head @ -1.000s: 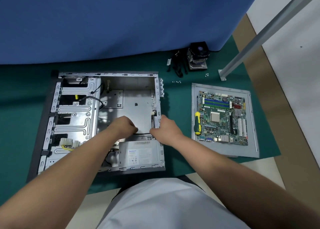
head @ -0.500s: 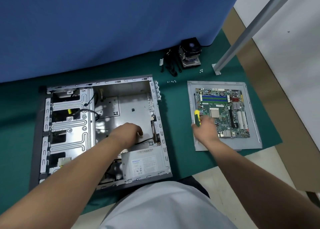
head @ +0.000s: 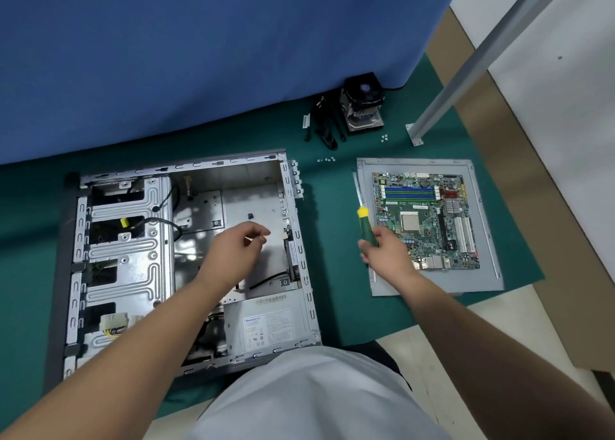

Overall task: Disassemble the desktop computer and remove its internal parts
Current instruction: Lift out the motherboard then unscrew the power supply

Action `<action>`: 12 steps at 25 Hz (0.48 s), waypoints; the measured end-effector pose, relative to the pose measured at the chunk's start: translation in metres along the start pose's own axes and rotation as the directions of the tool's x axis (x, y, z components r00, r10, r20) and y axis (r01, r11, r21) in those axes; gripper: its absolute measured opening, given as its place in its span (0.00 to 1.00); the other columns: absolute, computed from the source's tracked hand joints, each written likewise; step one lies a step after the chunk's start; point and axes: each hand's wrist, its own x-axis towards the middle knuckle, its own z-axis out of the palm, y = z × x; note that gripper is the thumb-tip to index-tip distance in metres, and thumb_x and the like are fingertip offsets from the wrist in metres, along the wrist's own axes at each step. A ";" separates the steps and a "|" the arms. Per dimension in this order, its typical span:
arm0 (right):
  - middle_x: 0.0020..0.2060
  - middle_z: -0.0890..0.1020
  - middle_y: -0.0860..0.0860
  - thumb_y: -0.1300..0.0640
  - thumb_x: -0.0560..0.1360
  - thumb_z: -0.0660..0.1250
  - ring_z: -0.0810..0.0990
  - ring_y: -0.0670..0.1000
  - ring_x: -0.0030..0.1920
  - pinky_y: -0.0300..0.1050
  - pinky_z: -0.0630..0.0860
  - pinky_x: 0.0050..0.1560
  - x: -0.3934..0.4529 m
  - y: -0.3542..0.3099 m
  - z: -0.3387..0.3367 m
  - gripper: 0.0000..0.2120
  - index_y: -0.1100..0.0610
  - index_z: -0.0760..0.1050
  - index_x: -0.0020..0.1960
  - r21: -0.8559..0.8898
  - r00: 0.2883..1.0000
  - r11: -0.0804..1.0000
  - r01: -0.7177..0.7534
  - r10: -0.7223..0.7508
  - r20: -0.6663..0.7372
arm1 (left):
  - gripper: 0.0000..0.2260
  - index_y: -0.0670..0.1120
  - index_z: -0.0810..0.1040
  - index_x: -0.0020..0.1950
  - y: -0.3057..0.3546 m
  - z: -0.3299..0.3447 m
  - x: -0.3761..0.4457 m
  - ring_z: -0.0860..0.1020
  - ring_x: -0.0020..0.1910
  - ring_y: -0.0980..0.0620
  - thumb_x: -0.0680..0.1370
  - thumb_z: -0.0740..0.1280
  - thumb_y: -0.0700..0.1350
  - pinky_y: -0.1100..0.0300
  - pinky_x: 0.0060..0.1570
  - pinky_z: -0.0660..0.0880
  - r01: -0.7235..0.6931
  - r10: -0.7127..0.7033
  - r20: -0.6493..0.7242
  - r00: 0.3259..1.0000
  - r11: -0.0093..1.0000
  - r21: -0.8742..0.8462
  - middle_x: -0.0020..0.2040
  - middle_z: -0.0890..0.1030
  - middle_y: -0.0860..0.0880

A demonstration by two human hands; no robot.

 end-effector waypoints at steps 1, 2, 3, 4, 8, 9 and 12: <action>0.47 0.82 0.53 0.58 0.82 0.67 0.84 0.51 0.43 0.46 0.82 0.46 -0.010 -0.005 -0.002 0.12 0.59 0.75 0.64 0.123 0.997 0.991 0.057 -0.062 0.038 | 0.09 0.54 0.83 0.53 0.007 0.001 0.000 0.82 0.41 0.58 0.81 0.68 0.41 0.71 0.37 0.72 0.004 -0.008 -0.027 1.000 0.991 -0.134 0.47 0.85 0.54; 0.47 0.82 0.52 0.60 0.82 0.67 0.84 0.48 0.41 0.41 0.82 0.45 -0.019 -0.010 -0.005 0.14 0.58 0.74 0.66 0.198 0.989 0.974 0.107 -0.126 0.083 | 0.09 0.54 0.82 0.53 0.014 0.000 0.000 0.83 0.40 0.56 0.82 0.68 0.40 0.71 0.37 0.74 0.005 -0.017 -0.044 0.999 0.965 -0.262 0.46 0.86 0.52; 0.47 0.83 0.52 0.60 0.81 0.68 0.84 0.47 0.40 0.39 0.81 0.44 -0.026 -0.014 -0.008 0.15 0.56 0.74 0.68 0.226 0.973 0.962 0.153 -0.186 0.134 | 0.09 0.53 0.82 0.55 0.021 0.000 0.001 0.83 0.41 0.54 0.82 0.67 0.40 0.68 0.38 0.76 0.012 -0.033 -0.048 0.998 0.924 -0.383 0.46 0.86 0.50; 0.48 0.84 0.53 0.61 0.81 0.68 0.83 0.48 0.41 0.40 0.80 0.44 -0.032 -0.020 -0.012 0.16 0.55 0.74 0.68 0.227 0.953 0.955 0.193 -0.237 0.187 | 0.08 0.51 0.81 0.58 0.028 -0.001 0.002 0.84 0.41 0.53 0.82 0.67 0.40 0.64 0.41 0.79 0.031 -0.056 -0.035 0.998 0.865 -0.501 0.47 0.86 0.48; 0.53 0.81 0.50 0.60 0.81 0.69 0.80 0.48 0.48 0.45 0.77 0.53 -0.045 -0.044 -0.027 0.18 0.51 0.76 0.69 0.036 0.858 0.919 0.391 -0.379 0.348 | 0.09 0.41 0.80 0.61 0.038 -0.002 -0.002 0.85 0.44 0.47 0.83 0.68 0.42 0.57 0.49 0.82 0.107 -0.116 0.046 0.992 0.595 -0.797 0.48 0.86 0.42; 0.53 0.80 0.47 0.59 0.80 0.70 0.79 0.47 0.50 0.43 0.74 0.56 -0.046 -0.048 -0.029 0.18 0.50 0.77 0.69 -0.029 0.835 0.894 0.447 -0.406 0.371 | 0.07 0.39 0.81 0.58 0.036 -0.002 -0.004 0.85 0.44 0.47 0.83 0.68 0.41 0.59 0.47 0.82 0.105 -0.123 0.039 0.992 0.586 -0.804 0.46 0.86 0.42; 0.48 0.81 0.46 0.59 0.80 0.70 0.78 0.43 0.45 0.35 0.73 0.51 -0.043 -0.059 -0.034 0.15 0.48 0.79 0.65 0.024 0.845 0.898 0.439 -0.421 0.330 | 0.06 0.38 0.82 0.52 0.026 -0.007 -0.014 0.86 0.43 0.48 0.81 0.69 0.40 0.63 0.43 0.82 0.161 -0.177 0.072 0.982 0.567 -0.807 0.44 0.87 0.41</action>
